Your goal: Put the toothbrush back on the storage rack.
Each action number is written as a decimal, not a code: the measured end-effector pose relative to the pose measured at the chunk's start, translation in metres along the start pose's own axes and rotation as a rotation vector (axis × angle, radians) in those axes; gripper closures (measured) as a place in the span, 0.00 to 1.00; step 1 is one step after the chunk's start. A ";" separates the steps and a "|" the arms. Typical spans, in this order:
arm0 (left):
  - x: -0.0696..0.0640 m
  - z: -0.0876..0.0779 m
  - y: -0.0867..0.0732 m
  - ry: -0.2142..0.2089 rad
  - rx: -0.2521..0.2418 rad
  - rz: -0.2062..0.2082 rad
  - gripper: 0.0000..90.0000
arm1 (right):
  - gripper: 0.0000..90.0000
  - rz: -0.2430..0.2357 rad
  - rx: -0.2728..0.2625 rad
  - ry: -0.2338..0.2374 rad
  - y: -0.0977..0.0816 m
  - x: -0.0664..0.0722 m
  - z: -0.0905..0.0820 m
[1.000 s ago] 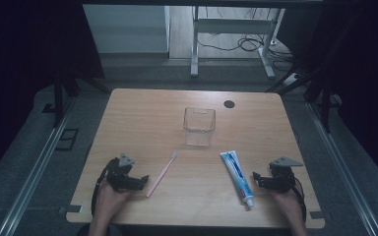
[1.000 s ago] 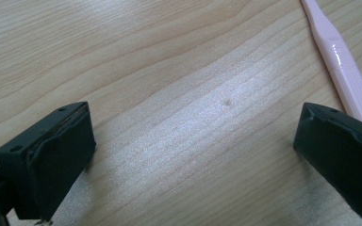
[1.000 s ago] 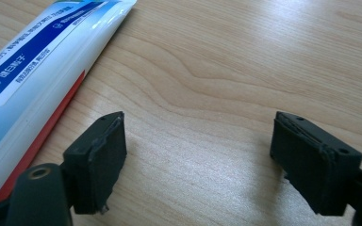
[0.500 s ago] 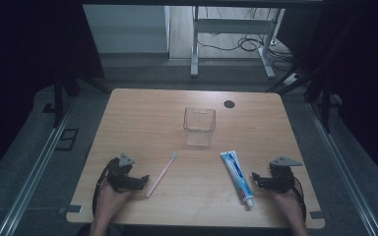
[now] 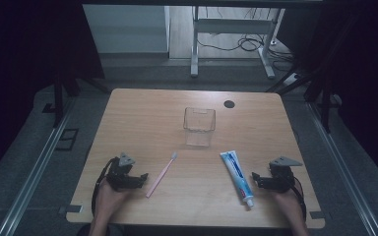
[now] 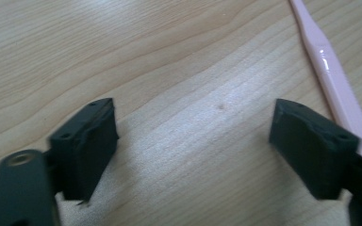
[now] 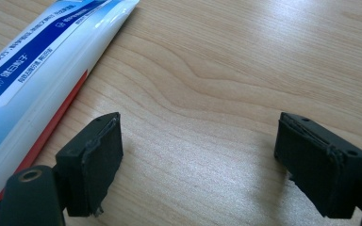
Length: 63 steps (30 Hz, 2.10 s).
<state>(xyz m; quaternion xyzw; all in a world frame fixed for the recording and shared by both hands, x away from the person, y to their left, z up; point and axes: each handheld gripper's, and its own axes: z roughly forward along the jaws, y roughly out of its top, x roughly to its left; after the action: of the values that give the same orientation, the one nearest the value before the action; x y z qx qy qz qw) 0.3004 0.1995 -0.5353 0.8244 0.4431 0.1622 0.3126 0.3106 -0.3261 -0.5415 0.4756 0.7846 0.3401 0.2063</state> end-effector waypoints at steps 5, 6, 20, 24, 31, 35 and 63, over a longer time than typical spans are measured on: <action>-0.008 -0.008 0.008 -0.059 -0.027 0.004 0.49 | 0.17 0.000 0.000 0.001 0.000 0.000 0.000; -0.010 -0.009 0.010 -0.065 -0.027 0.005 0.54 | 0.17 0.001 0.001 0.001 0.000 0.000 0.000; -0.040 -0.009 0.025 -0.156 0.023 0.064 0.99 | 0.16 0.002 0.002 0.003 0.000 0.000 0.000; -0.054 -0.003 0.028 -0.186 0.047 0.088 1.00 | 0.16 0.000 0.002 0.004 0.001 0.000 0.000; -0.063 0.003 0.028 -0.208 0.082 0.103 0.99 | 0.16 0.000 0.002 0.005 0.001 0.000 0.000; -0.065 0.006 0.026 -0.208 0.099 0.111 0.99 | 0.16 0.000 0.002 0.005 0.001 0.000 0.000; -0.040 -0.006 0.026 -0.172 0.107 0.115 0.97 | 0.16 0.001 0.002 0.005 0.001 0.000 0.000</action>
<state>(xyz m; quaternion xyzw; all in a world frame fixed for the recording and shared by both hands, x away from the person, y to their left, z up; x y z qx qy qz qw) 0.2907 0.1577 -0.5131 0.8747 0.3748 0.0848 0.2953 0.3111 -0.3256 -0.5415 0.4754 0.7852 0.3404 0.2039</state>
